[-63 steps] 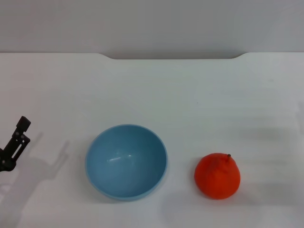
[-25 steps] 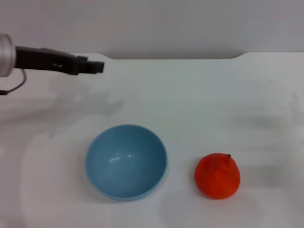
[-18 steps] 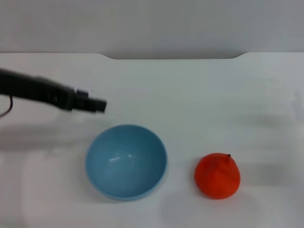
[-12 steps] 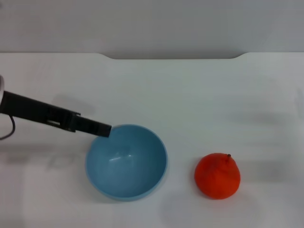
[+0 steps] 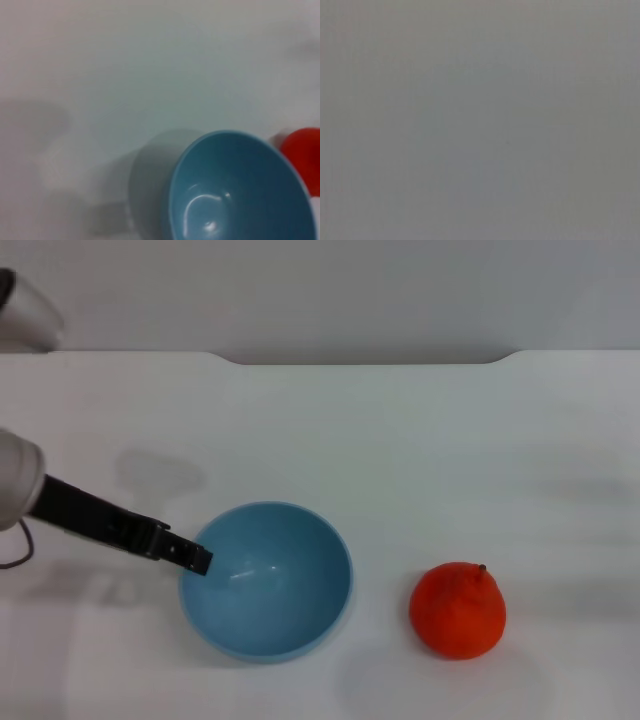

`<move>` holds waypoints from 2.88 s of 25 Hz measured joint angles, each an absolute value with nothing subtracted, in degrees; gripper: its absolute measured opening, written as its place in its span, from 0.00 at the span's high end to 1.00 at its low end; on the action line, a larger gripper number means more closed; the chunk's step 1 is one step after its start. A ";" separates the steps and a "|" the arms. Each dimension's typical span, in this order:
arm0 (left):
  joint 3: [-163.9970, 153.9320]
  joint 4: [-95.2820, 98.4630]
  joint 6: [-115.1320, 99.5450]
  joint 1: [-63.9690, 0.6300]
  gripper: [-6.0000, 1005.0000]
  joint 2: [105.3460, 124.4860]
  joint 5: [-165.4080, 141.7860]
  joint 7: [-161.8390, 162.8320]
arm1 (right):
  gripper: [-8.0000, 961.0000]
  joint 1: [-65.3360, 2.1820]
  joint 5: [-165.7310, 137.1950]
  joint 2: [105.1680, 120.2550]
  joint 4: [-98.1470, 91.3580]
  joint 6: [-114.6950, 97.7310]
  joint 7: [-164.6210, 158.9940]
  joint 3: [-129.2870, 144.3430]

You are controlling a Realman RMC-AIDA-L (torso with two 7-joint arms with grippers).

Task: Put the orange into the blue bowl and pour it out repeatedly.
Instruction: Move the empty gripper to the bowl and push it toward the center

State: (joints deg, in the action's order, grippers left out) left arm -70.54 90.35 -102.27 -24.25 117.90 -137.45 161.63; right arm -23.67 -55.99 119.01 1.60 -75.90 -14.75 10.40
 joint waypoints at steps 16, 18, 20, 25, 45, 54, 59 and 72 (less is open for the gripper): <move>-75.32 81.00 -94.62 -28.12 0.35 118.00 -138.13 162.59 | 0.46 -23.85 -55.99 118.76 -1.80 -72.62 -14.68 9.03; -75.33 80.40 -94.42 -28.14 0.35 117.98 -138.23 162.32 | 0.47 -23.85 -55.99 118.75 -1.87 -72.60 -14.67 9.04; -75.39 80.11 -94.30 -28.04 0.35 117.95 -138.38 161.72 | 0.47 -23.93 -55.99 118.74 -1.87 -72.59 -14.67 9.05; -75.39 80.07 -93.95 -28.02 0.35 117.85 -138.43 161.03 | 0.47 -24.09 -55.99 118.74 -1.87 -72.59 -14.67 9.05; -75.48 78.27 -94.57 -29.32 0.35 117.91 -142.91 160.39 | 0.48 -24.56 -55.98 118.85 -1.68 -73.11 -15.08 9.11; -75.85 70.64 -93.75 -32.02 0.35 118.06 -142.91 158.26 | 0.48 -24.88 -55.99 119.00 -1.48 -73.74 -15.11 9.32; -75.70 67.50 -91.09 -33.19 0.35 118.18 -142.90 157.86 | 0.49 -24.88 -55.98 119.00 -1.49 -74.45 -15.12 9.09; -75.44 64.19 -89.55 -35.59 0.61 118.39 -142.49 156.62 | 0.49 -24.48 -55.98 119.08 -1.49 -76.05 -14.97 9.05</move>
